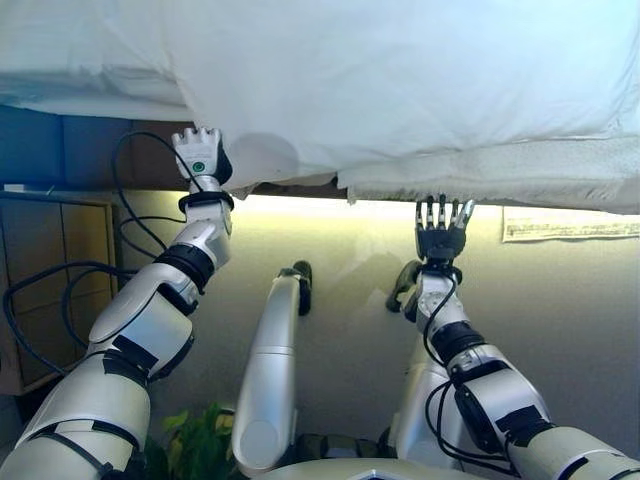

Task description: Make the bed neatly

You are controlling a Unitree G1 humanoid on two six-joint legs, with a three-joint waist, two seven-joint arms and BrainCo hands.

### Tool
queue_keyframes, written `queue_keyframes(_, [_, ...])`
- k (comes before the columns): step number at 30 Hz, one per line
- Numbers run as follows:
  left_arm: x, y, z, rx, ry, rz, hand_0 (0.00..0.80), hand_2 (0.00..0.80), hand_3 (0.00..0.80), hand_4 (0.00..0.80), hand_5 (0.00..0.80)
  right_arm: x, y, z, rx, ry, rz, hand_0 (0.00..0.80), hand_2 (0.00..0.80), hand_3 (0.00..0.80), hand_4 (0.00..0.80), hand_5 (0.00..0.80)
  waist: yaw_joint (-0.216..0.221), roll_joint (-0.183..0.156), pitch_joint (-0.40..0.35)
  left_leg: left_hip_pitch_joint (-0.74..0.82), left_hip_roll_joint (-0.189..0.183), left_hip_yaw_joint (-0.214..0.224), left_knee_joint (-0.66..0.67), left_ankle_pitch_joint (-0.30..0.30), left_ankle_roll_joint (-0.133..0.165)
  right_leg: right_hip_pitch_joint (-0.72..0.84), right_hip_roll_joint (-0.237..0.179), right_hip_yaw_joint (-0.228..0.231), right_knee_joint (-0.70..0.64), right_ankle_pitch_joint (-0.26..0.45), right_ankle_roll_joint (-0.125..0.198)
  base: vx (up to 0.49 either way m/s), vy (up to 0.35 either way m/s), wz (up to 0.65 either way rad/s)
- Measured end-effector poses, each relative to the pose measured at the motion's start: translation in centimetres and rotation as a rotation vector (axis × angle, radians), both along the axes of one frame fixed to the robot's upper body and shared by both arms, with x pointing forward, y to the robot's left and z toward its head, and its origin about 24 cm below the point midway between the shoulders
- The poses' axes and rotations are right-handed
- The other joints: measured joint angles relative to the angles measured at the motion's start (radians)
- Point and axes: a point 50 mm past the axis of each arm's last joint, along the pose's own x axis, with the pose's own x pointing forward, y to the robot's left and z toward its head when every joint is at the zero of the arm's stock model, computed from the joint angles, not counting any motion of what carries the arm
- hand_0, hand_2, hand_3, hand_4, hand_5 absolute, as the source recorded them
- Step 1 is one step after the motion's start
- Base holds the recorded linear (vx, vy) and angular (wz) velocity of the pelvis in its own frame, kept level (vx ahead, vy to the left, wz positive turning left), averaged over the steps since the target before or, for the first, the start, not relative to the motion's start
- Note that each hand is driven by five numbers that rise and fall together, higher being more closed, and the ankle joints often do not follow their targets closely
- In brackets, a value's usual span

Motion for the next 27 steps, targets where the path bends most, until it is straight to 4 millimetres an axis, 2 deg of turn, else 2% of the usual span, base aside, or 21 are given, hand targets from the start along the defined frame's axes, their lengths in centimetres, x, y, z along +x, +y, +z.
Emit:
queue_keyframes(4, [0.0, -0.7, 0.3, -0.007, -0.055, -0.061, 0.0, 0.0, 0.0, 0.0, 0.0, 0.1, 0.4, 0.5, -0.007, -0.018, -0.001, 0.0, 0.0, 0.0, 0.0, 0.0, 0.003, 0.0, 0.0, -0.012, -0.002, -0.005, 0.0, 0.002, -0.001, -0.008, 0.001, -0.001, 0.0, 0.0, 0.001, -0.008, -0.051, 0.03])
queue_keyframes(10, [-0.2, -3.7, 1.4, -0.031, -0.176, -0.233, 0.0, 0.0, 0.0, 0.0, 0.0, 0.1, 0.3, 1.0, -0.006, -0.015, -0.032, 0.0, 0.0, 0.0, 0.0, 0.0, 0.017, 0.0, 0.0, -0.061, -0.003, -0.006, -0.001, 0.008, -0.004, -0.058, 0.002, -0.002, 0.001, 0.001, 0.0, -0.031, -0.013, 0.0])
queue_keyframes(15, [-0.4, -5.6, 2.2, 0.001, -0.216, -0.301, 0.0, 0.0, 0.0, 0.0, 0.0, 0.4, -0.4, 1.9, -0.014, -0.024, -0.068, 0.0, 0.0, 0.0, 0.0, 0.0, 0.021, 0.0, 0.0, -0.1, -0.006, -0.009, 0.014, 0.01, -0.005, -0.099, 0.005, 0.01, 0.028, -0.01, 0.004, -0.018, -0.057, 0.04])
queue_keyframes(21, [-0.5, -6.7, 3.6, 0.049, -0.273, -0.339, 0.0, 0.0, 0.0, 0.0, 0.0, 1.0, -1.1, 3.3, 0.002, -0.067, -0.085, 0.0, 0.0, 0.0, 0.0, 0.0, 0.022, 0.0, 0.0, -0.182, -0.004, -0.005, 0.063, 0.008, -0.01, -0.197, 0.007, 0.039, 0.084, -0.02, -0.003, -0.051, -0.014, 0.0])
queue_keyframes(27, [-0.4, -7.2, 4.8, 0.053, -0.278, -0.335, 0.0, 0.0, 0.0, 0.0, 0.0, 1.0, -2.6, 3.6, 0.031, -0.07, -0.137, 0.0, 0.0, 0.0, 0.0, 0.0, 0.021, 0.001, 0.001, -0.24, -0.002, 0.001, 0.122, -0.007, -0.015, -0.266, 0.012, 0.063, 0.146, -0.033, -0.012, 0.002, 0.03, -0.04])
